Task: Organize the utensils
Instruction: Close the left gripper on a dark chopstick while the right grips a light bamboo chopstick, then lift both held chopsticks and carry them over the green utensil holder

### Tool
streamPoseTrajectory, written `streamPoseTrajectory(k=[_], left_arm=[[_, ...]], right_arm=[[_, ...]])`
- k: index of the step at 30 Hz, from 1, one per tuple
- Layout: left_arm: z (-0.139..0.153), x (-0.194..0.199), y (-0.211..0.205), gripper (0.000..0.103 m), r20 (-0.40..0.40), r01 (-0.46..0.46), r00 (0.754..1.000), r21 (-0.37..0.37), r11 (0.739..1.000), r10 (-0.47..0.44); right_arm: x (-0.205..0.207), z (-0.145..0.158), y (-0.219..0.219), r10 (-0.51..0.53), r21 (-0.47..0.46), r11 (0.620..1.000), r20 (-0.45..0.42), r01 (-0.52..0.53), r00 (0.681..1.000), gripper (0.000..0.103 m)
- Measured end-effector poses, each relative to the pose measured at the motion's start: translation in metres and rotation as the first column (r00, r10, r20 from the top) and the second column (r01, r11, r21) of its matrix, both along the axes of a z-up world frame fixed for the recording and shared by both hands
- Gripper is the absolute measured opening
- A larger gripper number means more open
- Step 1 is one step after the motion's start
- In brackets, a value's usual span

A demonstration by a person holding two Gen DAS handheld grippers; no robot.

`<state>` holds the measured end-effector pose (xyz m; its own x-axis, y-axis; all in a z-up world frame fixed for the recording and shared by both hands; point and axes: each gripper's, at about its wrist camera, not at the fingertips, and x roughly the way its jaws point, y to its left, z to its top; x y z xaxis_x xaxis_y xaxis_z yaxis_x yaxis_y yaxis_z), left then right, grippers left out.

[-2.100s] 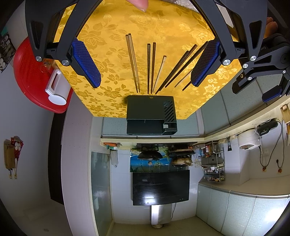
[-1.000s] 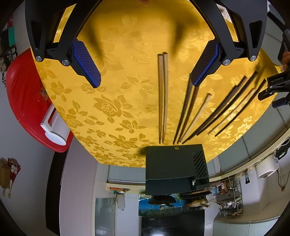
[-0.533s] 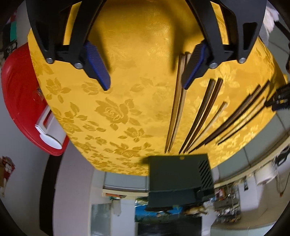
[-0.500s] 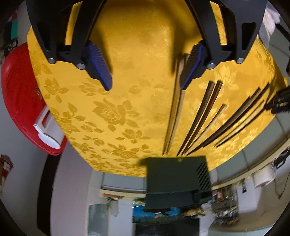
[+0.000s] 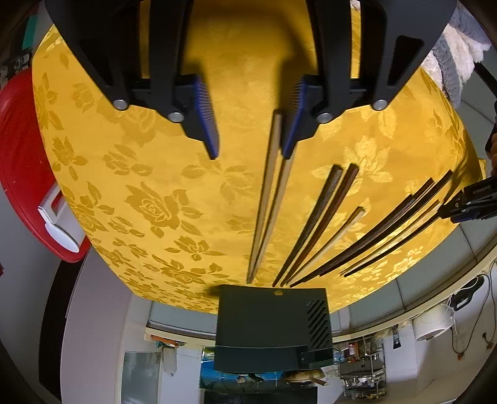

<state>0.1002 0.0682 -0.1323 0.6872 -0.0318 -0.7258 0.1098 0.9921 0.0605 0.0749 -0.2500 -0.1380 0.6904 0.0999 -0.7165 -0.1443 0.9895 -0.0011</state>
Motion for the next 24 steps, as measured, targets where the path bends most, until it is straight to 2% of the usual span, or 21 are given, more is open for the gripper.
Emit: streamPoseTrajectory(k=[1, 3, 4, 6, 8, 12, 17, 24], left_arm=[[0.000, 0.000, -0.001, 0.048, 0.000, 0.005, 1.000, -0.004, 1.000, -0.005], [0.000, -0.001, 0.000, 0.036, -0.004, 0.017, 1.000, -0.021, 1.000, -0.017], [0.001, -0.002, -0.002, 0.033, -0.003, 0.026, 1.000, -0.028, 0.999, -0.026], [0.001, -0.004, -0.006, 0.020, 0.003, 0.050, 0.999, -0.018, 0.999, -0.050], [0.001, -0.005, -0.011, 0.012, 0.008, 0.075, 0.997, -0.007, 0.997, -0.075], [0.001, -0.005, -0.012, 0.007, 0.004, 0.079, 0.997, -0.014, 0.997, -0.079], [0.007, -0.004, -0.007, 0.007, 0.016, 0.064, 0.998, -0.036, 0.997, -0.063], [0.035, -0.009, -0.004, 0.007, 0.079, 0.071, 0.995, -0.085, 0.994, -0.065]], right_arm=[[0.000, 0.000, 0.000, 0.007, 0.015, 1.000, -0.002, -0.007, 1.000, 0.024], [-0.001, -0.001, 0.001, 0.002, 0.025, 1.000, 0.009, -0.003, 1.000, 0.022], [-0.001, -0.002, 0.002, 0.004, 0.026, 1.000, 0.013, -0.005, 1.000, 0.019], [-0.002, -0.002, 0.005, 0.012, 0.027, 1.000, 0.019, -0.013, 1.000, 0.015], [-0.002, -0.002, 0.005, 0.016, 0.033, 0.999, 0.024, -0.017, 1.000, 0.011], [0.000, -0.001, 0.002, 0.007, 0.051, 0.999, 0.021, -0.008, 1.000, 0.007], [0.000, 0.005, -0.002, -0.012, 0.057, 0.998, 0.016, 0.011, 1.000, 0.007], [-0.008, 0.042, -0.024, -0.058, 0.099, 0.994, 0.111, 0.047, 0.992, 0.007]])
